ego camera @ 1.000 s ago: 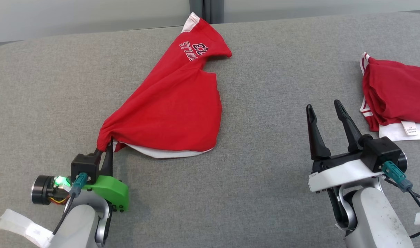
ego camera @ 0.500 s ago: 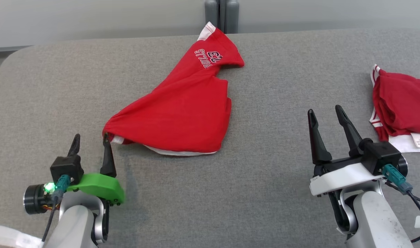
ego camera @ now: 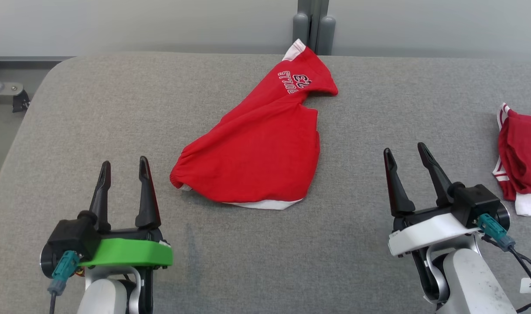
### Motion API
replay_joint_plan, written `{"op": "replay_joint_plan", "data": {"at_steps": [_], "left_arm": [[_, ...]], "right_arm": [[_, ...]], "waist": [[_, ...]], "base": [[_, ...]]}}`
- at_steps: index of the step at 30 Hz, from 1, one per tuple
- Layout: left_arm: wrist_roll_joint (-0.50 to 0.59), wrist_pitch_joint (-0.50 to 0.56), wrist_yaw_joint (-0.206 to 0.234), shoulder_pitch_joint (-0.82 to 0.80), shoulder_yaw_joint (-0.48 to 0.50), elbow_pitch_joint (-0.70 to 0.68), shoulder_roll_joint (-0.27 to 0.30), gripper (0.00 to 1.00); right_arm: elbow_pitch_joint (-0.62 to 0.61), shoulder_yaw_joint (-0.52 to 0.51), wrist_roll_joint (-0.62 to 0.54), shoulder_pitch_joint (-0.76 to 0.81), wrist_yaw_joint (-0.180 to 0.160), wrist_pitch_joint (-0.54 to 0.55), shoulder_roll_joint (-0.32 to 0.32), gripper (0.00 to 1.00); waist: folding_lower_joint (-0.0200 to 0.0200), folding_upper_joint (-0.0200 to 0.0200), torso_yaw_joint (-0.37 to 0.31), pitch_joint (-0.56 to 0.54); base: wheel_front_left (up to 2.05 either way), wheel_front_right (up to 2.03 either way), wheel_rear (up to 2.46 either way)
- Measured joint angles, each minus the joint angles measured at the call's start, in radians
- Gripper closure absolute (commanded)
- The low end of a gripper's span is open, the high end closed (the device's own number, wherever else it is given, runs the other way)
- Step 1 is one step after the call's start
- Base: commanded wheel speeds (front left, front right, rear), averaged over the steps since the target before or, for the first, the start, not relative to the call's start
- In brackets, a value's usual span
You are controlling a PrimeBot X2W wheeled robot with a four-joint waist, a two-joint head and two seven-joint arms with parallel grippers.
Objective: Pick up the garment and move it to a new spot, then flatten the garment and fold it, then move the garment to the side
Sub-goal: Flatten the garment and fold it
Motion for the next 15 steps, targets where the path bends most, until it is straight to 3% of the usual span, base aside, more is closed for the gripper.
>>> {"op": "replay_joint_plan", "data": {"at_steps": [6,15], "left_arm": [[0.026,0.0,-0.029,0.012,-0.011,0.016,-0.012,0.0],[0.02,0.0,-0.026,0.0,-0.073,0.038,-0.015,0.0]], "right_arm": [[0.026,-0.005,-0.006,-0.006,0.0,0.0,0.0,0.0],[0.237,0.016,0.062,-0.137,0.0,0.104,-0.001,0.0]], "waist": [[0.0,0.0,0.031,0.005],[0.0,0.0,0.098,0.041]], "base": [[0.0,0.0,0.0],[0.0,0.0,0.0]]}}
